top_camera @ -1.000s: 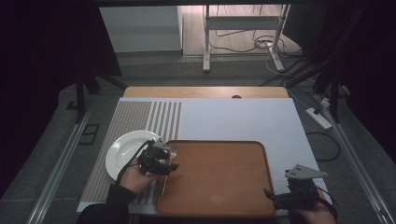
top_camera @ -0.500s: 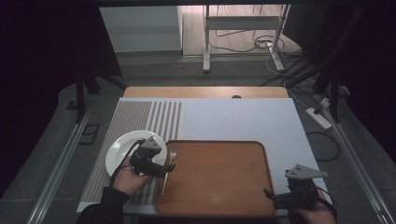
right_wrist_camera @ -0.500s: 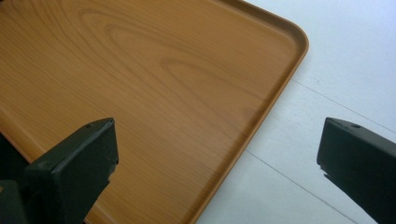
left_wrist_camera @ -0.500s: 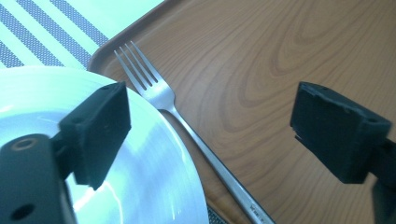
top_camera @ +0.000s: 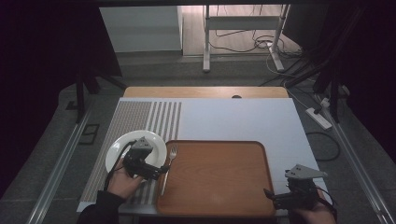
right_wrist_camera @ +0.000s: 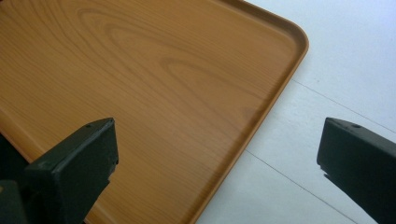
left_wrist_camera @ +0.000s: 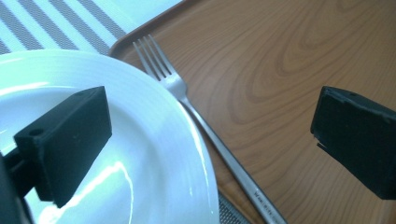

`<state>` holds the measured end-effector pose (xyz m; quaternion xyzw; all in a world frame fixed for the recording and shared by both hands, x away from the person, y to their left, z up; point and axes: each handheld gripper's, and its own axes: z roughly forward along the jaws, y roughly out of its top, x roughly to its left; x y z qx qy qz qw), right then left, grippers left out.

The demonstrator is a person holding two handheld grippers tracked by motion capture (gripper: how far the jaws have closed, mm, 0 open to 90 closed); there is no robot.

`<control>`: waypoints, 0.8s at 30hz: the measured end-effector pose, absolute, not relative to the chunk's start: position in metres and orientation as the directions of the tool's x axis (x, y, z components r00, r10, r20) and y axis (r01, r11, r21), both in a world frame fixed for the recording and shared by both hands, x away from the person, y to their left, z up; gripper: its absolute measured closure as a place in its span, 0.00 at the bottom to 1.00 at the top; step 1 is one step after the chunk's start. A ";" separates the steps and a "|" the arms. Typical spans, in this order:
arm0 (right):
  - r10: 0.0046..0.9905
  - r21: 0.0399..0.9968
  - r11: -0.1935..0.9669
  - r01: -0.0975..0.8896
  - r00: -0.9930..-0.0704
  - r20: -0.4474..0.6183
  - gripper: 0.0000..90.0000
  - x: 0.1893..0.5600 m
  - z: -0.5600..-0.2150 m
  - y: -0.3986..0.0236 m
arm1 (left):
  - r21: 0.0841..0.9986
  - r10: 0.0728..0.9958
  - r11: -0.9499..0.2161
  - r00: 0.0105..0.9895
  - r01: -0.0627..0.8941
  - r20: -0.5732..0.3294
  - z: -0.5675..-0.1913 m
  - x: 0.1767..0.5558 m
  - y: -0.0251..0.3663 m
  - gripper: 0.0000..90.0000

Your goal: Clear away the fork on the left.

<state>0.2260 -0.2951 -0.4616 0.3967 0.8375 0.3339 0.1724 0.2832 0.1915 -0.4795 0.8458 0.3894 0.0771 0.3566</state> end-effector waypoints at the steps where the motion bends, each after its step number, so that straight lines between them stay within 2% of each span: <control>1: 0.780 0.697 0.461 0.550 -0.625 -0.022 0.00 0.226 -0.462 -0.295 | 0.663 0.715 -0.443 0.684 0.604 -0.146 -0.479 0.283 0.193 0.00; 14: 0.780 0.694 0.461 0.552 -0.625 -0.021 0.00 0.226 -0.462 -0.295 | 0.679 0.739 -0.424 0.662 0.599 -0.123 -0.481 0.272 0.207 0.00; 24: 0.779 0.692 0.465 0.552 -0.627 -0.023 0.00 0.226 -0.462 -0.294 | 0.690 0.758 -0.388 0.637 0.611 -0.138 -0.482 0.262 0.222 0.00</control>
